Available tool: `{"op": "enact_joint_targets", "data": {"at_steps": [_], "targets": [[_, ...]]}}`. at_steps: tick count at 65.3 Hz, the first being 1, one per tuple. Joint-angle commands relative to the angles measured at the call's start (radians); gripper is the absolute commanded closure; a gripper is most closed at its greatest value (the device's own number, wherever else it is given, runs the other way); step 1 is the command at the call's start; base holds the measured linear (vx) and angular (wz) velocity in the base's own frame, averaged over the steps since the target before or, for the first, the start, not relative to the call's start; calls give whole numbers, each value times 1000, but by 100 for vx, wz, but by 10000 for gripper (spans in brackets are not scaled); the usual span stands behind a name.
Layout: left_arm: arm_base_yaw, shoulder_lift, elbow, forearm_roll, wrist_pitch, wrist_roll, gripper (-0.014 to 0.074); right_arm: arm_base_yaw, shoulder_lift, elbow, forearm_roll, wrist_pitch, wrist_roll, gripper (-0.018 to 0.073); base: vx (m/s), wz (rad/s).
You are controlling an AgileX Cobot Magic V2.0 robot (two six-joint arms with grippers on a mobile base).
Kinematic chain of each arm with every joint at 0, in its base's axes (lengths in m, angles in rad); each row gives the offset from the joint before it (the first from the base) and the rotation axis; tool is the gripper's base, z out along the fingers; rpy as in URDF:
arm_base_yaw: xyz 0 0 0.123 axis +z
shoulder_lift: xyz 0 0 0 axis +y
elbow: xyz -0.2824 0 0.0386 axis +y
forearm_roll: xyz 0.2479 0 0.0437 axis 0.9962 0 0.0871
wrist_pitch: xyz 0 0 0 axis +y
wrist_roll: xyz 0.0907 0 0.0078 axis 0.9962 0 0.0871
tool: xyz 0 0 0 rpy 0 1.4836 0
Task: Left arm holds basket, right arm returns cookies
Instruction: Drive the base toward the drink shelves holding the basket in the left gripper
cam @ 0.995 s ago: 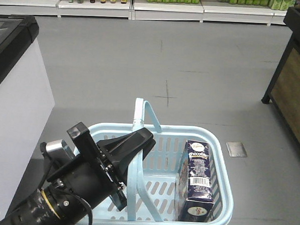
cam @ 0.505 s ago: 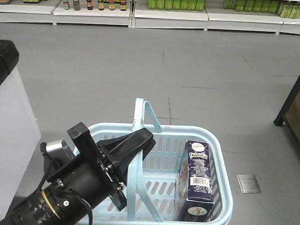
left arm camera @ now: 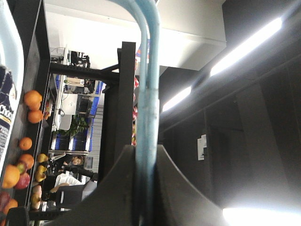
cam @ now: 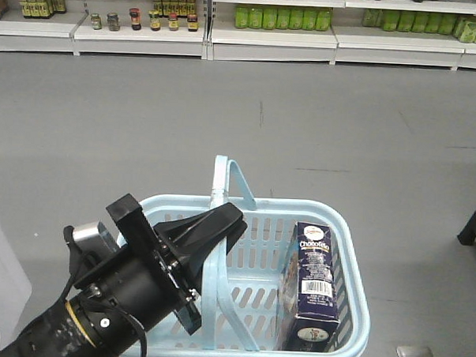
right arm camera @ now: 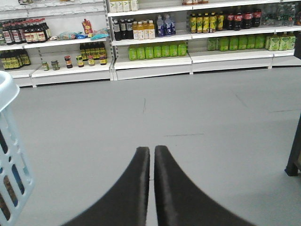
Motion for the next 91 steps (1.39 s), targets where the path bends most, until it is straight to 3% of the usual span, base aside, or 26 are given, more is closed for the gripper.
{"op": "enact_joint_targets", "data": {"at_steps": [1, 91], "targets": [[-6, -40, -27, 5, -248, -1, 599, -6, -12, 18, -6, -71, -2, 565, 57, 1], [-6, -40, -27, 6, -248, -1, 599, -6, -12, 18, -6, -71, -2, 565, 59, 2]]}}
